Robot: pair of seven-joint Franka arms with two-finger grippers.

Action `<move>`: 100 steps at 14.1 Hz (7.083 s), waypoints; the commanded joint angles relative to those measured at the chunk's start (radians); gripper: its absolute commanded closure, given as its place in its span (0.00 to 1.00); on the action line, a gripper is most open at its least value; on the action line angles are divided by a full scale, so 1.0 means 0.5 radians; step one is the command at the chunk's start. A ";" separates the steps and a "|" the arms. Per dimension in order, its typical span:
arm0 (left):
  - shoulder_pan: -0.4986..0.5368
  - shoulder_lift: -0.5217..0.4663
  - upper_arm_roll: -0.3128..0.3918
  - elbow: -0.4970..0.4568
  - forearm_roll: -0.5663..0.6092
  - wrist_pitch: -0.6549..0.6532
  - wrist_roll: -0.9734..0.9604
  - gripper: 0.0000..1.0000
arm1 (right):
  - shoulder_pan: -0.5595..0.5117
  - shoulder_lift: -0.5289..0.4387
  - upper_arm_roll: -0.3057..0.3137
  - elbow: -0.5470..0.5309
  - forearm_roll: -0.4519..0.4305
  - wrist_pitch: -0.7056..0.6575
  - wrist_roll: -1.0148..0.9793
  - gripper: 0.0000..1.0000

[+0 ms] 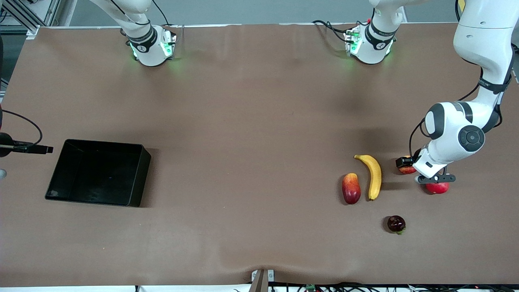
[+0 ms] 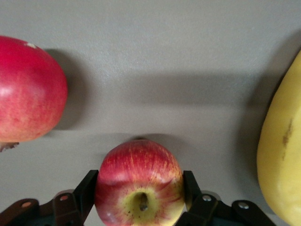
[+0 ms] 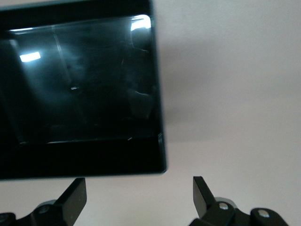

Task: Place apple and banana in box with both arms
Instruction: 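Lower the left gripper and close it on the small apple, then lift the apple with the left gripper while the right gripper reaches the box, then slide the box with the right gripper while the left gripper carries apple, then open the left gripper over the box while the right gripper withdraws, then reach and grasp the yellow banana with the left gripper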

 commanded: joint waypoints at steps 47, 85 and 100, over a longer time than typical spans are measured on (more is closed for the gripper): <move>-0.037 -0.312 -0.736 0.858 -0.166 -1.586 -0.839 1.00 | 1.433 0.262 0.417 -0.056 0.335 0.600 1.334 1.00; -0.549 0.217 -0.872 0.836 0.183 -1.001 -2.199 0.00 | 1.048 -0.317 0.402 -0.326 0.264 0.592 1.006 0.00; 0.233 -0.116 -0.789 0.335 0.324 -0.572 -1.125 0.00 | 0.612 -1.081 0.123 -0.264 0.046 -0.424 0.420 0.00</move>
